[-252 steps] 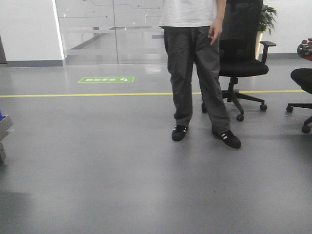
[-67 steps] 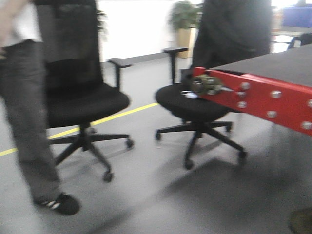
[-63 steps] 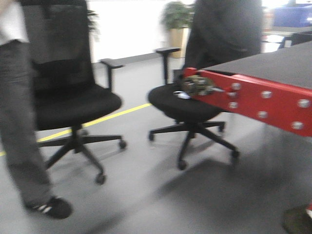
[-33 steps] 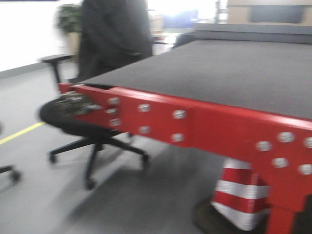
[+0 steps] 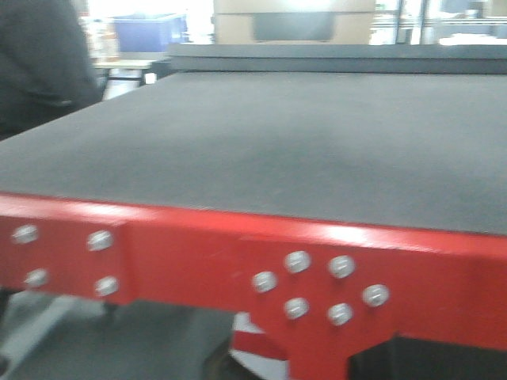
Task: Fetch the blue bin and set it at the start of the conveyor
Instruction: 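Drive up to the red-framed conveyor holding the bin with both grippers, then lower the bin onto the conveyor belt and open both grippers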
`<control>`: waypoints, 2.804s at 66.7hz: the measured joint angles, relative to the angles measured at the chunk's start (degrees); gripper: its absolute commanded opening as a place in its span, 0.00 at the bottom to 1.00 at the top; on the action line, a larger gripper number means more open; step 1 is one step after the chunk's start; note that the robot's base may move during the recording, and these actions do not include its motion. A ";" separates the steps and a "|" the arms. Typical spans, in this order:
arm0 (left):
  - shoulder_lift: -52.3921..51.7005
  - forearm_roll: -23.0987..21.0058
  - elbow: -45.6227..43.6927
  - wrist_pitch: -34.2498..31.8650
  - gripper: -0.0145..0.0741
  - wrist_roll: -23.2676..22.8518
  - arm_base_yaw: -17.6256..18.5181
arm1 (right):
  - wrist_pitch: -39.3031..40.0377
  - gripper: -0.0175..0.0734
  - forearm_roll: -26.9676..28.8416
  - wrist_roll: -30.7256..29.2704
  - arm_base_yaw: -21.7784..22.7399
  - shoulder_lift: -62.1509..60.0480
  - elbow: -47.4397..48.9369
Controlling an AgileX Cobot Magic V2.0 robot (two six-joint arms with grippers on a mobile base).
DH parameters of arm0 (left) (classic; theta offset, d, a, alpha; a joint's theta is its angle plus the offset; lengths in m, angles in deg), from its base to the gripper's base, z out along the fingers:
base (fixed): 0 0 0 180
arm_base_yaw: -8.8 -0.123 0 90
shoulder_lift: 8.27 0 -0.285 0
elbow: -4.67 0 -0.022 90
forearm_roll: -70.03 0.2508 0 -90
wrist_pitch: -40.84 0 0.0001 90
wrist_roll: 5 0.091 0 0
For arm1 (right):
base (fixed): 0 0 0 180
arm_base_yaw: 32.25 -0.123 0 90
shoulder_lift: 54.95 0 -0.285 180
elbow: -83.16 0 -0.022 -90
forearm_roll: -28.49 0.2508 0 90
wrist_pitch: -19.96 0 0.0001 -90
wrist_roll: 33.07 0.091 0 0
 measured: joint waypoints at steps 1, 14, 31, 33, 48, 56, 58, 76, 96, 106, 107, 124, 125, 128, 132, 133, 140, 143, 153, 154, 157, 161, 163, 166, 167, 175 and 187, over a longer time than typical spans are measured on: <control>0.00 0.00 0.00 0.00 0.04 0.00 0.00 | 0.00 0.03 0.00 0.00 0.00 0.00 0.00; 0.00 0.00 0.00 0.00 0.04 0.00 0.00 | 0.00 0.03 0.00 0.00 0.00 0.00 0.00; 0.00 0.00 0.00 0.00 0.04 0.00 0.00 | 0.00 0.03 0.00 0.00 0.00 0.00 0.00; 0.00 0.00 0.00 0.00 0.04 0.00 0.00 | 0.00 0.03 0.00 0.00 0.00 0.00 0.00; 0.00 0.00 0.00 0.00 0.04 0.00 0.00 | 0.00 0.03 0.00 0.00 0.00 0.00 0.00; 0.00 0.09 0.00 0.00 0.04 0.00 0.00 | 0.00 0.03 0.00 0.00 0.00 0.00 0.00; 0.00 0.09 0.00 0.00 0.04 0.00 0.00 | 0.00 0.03 0.00 0.00 0.00 0.00 0.00; 0.00 0.09 0.00 0.00 0.04 0.00 0.00 | 0.00 0.03 0.00 0.00 0.00 0.00 0.00; 0.00 0.09 0.00 0.00 0.04 0.00 0.00 | 0.00 0.03 0.00 0.00 0.00 0.00 0.00; 0.00 0.09 0.00 0.00 0.04 0.00 0.00 | 0.00 0.03 0.00 0.00 0.00 0.00 0.00; 0.00 0.09 0.00 0.00 0.04 0.00 0.00 | 0.00 0.03 0.00 0.00 0.00 0.00 0.00; 0.00 0.09 0.00 -1.14 0.04 0.00 0.00 | 0.00 0.03 0.00 0.00 0.00 0.00 0.00; 0.00 0.09 0.00 -1.25 0.04 0.00 0.00 | 0.00 0.03 0.00 0.00 0.00 0.00 0.00; 0.00 0.09 0.00 -1.98 0.04 0.00 0.00 | 0.21 0.03 0.00 0.00 0.00 0.00 0.00; 0.00 0.09 0.00 -2.65 0.04 0.00 0.00 | 0.48 0.03 0.00 0.00 0.00 0.00 0.00; 0.00 0.09 0.00 -2.82 0.04 0.00 0.00 | 0.48 0.03 0.00 0.00 0.00 0.00 0.00; 0.27 0.13 0.00 -3.54 0.04 0.00 0.00 | 0.66 0.03 0.00 0.00 0.00 0.13 0.00; 0.73 0.36 0.00 -3.79 0.04 0.00 0.00 | 0.66 0.03 0.00 0.11 0.00 0.35 0.00; 4.56 1.47 1.19 -4.34 0.04 0.00 0.00 | 0.46 0.03 -0.96 0.09 0.23 3.74 0.00; 5.11 1.65 1.39 -4.57 0.04 0.00 0.00 | 0.28 0.03 -1.00 0.09 0.23 4.49 0.00; 7.26 2.11 2.01 -4.79 0.04 0.00 0.00 | 0.22 0.03 -1.28 0.09 0.32 6.16 0.00; 9.80 2.51 3.06 -5.51 0.04 0.00 0.00 | -0.09 0.03 -1.48 0.09 0.35 8.60 0.00; 11.40 2.79 3.56 -5.98 0.04 0.00 -0.23 | -0.18 0.03 -1.58 0.09 0.45 9.84 0.00; 13.20 2.79 4.27 -6.71 0.04 0.00 -0.52 | -0.23 0.03 -1.82 0.09 0.56 12.07 0.00; 14.07 2.79 4.64 -7.14 0.04 0.07 -0.73 | -0.32 0.03 -1.81 0.09 0.56 12.70 0.00; 18.18 1.35 6.36 -9.76 0.04 0.10 -2.07 | -0.32 0.03 -1.81 0.09 0.67 17.75 0.00; 22.90 0.51 6.76 -11.69 0.04 0.31 -3.75 | 0.19 0.03 -1.20 0.25 0.67 23.74 0.00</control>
